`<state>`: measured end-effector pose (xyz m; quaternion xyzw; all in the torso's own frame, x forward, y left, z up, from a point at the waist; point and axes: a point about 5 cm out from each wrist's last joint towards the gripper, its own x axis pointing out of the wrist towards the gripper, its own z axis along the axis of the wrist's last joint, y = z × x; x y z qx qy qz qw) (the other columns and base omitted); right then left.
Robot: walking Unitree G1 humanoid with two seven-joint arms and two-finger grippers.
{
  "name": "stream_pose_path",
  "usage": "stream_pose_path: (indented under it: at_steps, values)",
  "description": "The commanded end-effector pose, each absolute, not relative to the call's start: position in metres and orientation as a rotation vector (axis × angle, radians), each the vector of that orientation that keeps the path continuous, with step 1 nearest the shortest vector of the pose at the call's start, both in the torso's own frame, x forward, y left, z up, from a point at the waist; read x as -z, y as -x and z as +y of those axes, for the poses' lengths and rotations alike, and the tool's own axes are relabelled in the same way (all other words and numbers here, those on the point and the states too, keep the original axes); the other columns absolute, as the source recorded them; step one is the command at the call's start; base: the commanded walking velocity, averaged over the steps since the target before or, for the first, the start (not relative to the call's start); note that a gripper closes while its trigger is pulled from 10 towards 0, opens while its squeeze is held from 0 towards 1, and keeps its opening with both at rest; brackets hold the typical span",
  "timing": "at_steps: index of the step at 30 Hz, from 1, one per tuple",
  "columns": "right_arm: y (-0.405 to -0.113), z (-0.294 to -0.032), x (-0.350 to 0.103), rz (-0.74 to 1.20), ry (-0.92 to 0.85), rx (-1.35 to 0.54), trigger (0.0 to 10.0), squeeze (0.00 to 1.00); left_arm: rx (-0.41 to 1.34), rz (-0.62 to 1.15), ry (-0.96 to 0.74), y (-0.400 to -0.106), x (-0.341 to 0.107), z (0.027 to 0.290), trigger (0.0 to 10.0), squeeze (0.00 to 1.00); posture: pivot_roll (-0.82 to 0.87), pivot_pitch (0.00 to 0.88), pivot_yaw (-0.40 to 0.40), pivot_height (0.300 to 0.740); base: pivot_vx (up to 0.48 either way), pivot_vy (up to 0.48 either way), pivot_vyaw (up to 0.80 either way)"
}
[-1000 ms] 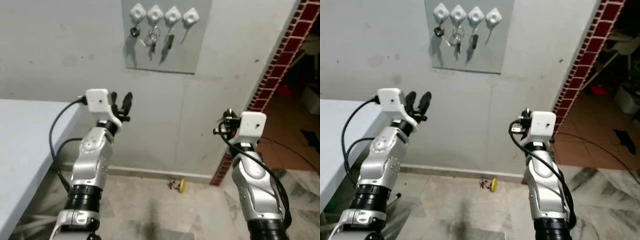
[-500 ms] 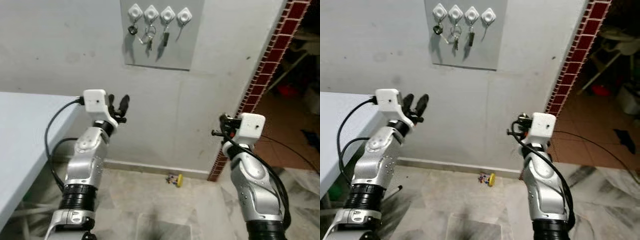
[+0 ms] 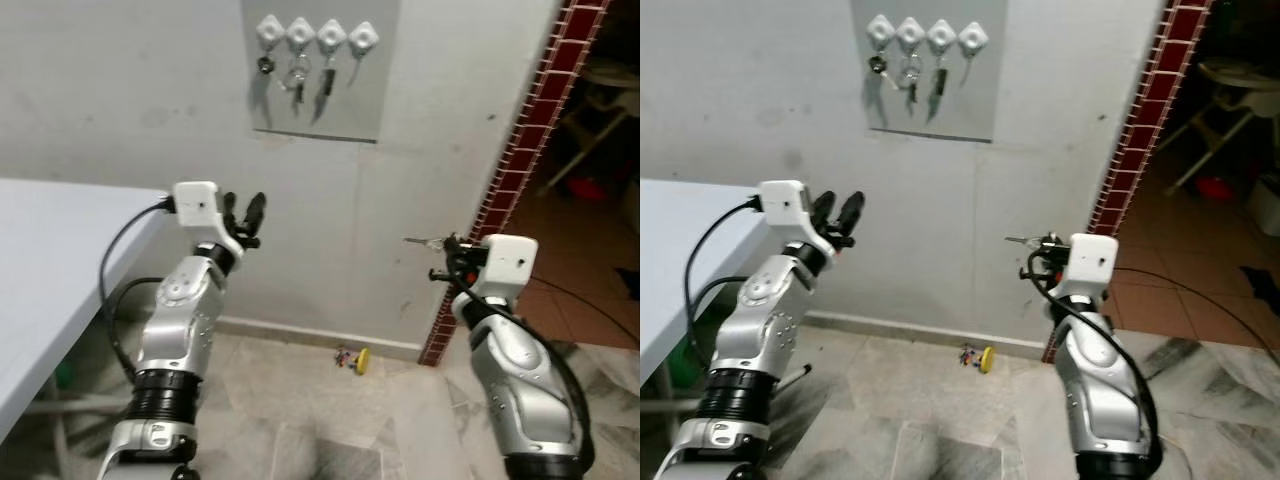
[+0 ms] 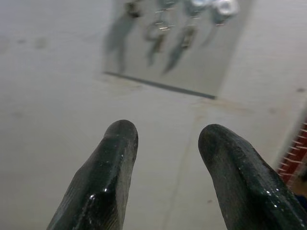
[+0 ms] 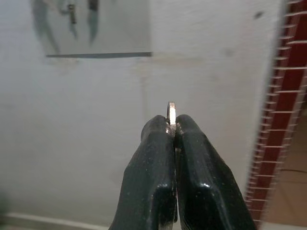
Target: Hang keys on a hook
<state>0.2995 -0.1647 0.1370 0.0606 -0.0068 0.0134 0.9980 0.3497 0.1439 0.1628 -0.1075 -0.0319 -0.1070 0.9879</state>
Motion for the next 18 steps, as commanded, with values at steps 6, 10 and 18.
stream_pose_path:
  at_steps: [6,10,18]
  values:
    - [-0.2987,-0.1606,-0.1444,-0.04,-0.121,-0.054,10.0,0.0,0.204,-0.078,0.208,-0.3502,-0.1687,0.1477,10.0,0.0,-0.17,0.0,-0.049,0.74,0.273,0.0,0.0]
    - [-0.2983,-0.1601,-0.1439,-0.035,-0.12,-0.061,10.0,0.0,0.202,-0.077,0.209,-0.3499,-0.1685,0.1485,10.0,0.0,-0.17,0.0,-0.051,0.74,0.296,0.0,0.0]
    - [-0.2983,-0.1592,-0.1441,-0.036,-0.117,-0.069,10.0,0.0,0.198,-0.078,0.207,-0.3493,-0.1688,0.1495,10.0,0.0,-0.16,0.0,-0.052,0.74,0.325,0.0,0.0]
